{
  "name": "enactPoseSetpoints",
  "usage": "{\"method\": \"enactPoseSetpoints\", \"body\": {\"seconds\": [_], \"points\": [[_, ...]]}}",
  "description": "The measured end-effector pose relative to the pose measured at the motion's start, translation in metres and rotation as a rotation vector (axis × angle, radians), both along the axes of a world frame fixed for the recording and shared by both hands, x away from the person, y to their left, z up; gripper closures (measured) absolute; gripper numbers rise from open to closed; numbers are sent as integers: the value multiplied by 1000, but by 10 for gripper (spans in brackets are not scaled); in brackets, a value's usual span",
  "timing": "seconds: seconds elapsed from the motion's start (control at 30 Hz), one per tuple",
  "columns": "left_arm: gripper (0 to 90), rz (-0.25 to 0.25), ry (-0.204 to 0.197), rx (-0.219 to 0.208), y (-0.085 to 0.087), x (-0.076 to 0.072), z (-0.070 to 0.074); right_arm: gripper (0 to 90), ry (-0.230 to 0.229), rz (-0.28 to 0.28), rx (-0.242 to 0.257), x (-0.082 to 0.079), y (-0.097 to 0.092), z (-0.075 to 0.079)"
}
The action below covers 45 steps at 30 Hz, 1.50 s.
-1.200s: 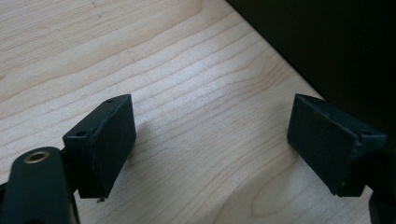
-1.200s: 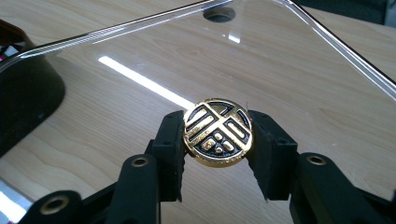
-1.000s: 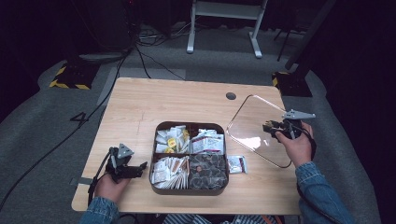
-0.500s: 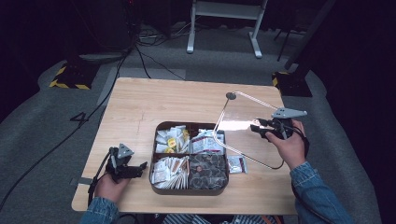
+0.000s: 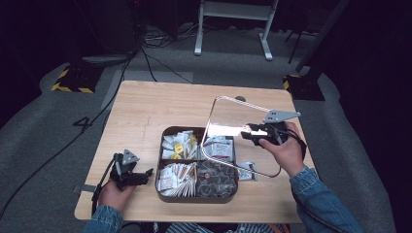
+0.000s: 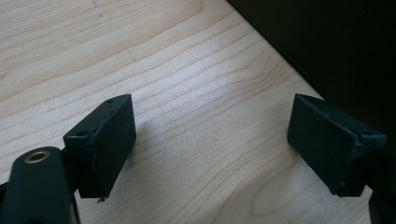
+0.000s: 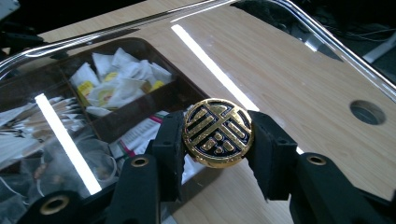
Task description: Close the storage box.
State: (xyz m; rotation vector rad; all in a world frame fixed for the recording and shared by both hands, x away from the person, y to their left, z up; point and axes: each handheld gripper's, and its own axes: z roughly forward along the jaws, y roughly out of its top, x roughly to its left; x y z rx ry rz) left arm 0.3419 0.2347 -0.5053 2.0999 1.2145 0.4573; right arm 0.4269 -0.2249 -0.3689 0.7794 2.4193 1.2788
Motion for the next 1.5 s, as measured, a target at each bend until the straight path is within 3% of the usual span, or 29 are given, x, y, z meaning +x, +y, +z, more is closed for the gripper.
{"method": "enactPoseSetpoints", "body": {"seconds": [0.4,0.8,1.27,1.5], "points": [[160,25,0,0,1,-1,0,589,10,94,-5,-3,42,2],[165,48,0,1,5,-1,0,588,30,152,-18,-11,75,-3],[164,48,1,-1,5,0,0,588,71,226,-56,-17,113,-26],[164,44,3,2,5,0,0,588,85,235,-78,-21,122,-39]]}}
